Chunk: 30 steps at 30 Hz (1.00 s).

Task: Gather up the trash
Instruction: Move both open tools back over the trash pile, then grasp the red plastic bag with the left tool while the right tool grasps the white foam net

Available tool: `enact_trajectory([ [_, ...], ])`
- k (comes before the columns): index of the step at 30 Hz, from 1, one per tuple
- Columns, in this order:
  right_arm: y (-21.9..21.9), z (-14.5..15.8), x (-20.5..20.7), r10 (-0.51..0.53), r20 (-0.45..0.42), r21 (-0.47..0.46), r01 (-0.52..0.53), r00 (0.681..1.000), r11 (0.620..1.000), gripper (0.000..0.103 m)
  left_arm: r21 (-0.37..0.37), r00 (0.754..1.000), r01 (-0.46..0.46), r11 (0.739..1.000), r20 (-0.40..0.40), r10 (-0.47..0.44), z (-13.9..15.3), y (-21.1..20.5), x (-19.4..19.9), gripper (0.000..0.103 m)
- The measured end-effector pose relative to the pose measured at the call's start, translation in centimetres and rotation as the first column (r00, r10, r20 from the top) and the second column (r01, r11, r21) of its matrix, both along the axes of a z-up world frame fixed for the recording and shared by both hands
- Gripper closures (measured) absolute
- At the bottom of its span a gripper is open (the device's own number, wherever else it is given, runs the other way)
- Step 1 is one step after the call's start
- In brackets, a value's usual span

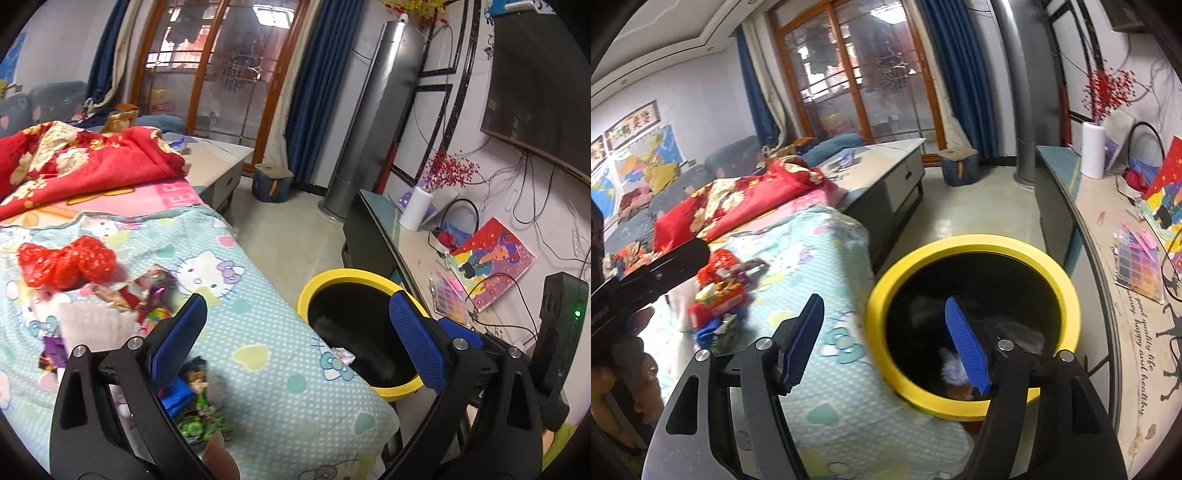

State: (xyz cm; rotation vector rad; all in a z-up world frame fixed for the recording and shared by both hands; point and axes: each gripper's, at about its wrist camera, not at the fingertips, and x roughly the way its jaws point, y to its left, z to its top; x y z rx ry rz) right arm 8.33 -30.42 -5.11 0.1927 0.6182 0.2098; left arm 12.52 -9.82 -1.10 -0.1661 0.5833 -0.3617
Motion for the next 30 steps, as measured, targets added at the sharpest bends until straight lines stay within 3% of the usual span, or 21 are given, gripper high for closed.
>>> enact_trajectory([
  [13, 7.9, 2.0, -1.8, 0.199, 0.027, -0.036, -0.198, 0.980, 0.980, 0.036, -0.035, 0.994, -0.106, 0.994, 0.031, 0.107, 1.5, 5.5, -1.0, 0.012],
  [23, 13.6, 2.6, -2.8, 0.333, 0.026, -0.060, -0.331, 0.943, 0.942, 0.036, -0.065, 0.978, -0.201, 0.977, 0.033, 0.204, 1.9, 9.6, -1.0, 0.012],
  [30, 16.9, 2.3, -3.4, 0.406, 0.009, -0.081, -0.404, 0.914, 0.911, 0.036, -0.040, 0.965, -0.262, 0.964, 0.014, 0.263, 1.7, 12.6, -0.1, 0.012],
])
